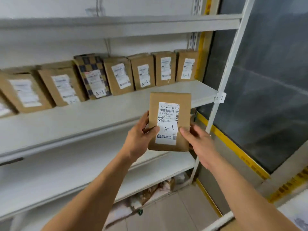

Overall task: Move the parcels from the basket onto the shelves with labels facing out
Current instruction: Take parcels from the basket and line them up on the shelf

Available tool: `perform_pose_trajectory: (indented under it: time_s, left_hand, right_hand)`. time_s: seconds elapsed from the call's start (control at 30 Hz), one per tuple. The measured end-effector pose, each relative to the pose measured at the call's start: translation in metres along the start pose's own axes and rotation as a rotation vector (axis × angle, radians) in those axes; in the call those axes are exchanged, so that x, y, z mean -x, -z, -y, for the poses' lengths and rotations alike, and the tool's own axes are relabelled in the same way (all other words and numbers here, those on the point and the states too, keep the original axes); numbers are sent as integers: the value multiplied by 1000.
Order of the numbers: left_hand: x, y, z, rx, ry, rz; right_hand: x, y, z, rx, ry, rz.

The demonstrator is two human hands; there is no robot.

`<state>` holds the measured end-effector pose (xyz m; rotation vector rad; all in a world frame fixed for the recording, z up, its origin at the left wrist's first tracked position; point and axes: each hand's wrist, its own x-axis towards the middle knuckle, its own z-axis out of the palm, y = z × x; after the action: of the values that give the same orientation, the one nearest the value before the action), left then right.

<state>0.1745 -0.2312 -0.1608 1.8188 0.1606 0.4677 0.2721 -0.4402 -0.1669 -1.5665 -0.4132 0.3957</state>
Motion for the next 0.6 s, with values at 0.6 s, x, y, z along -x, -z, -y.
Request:
perform_pose_trajectory:
  time_s: [0.6]
  left_hand:
    - [28, 291, 8, -24, -37, -431]
  right_hand:
    - [-106, -289, 76, 37, 185, 516]
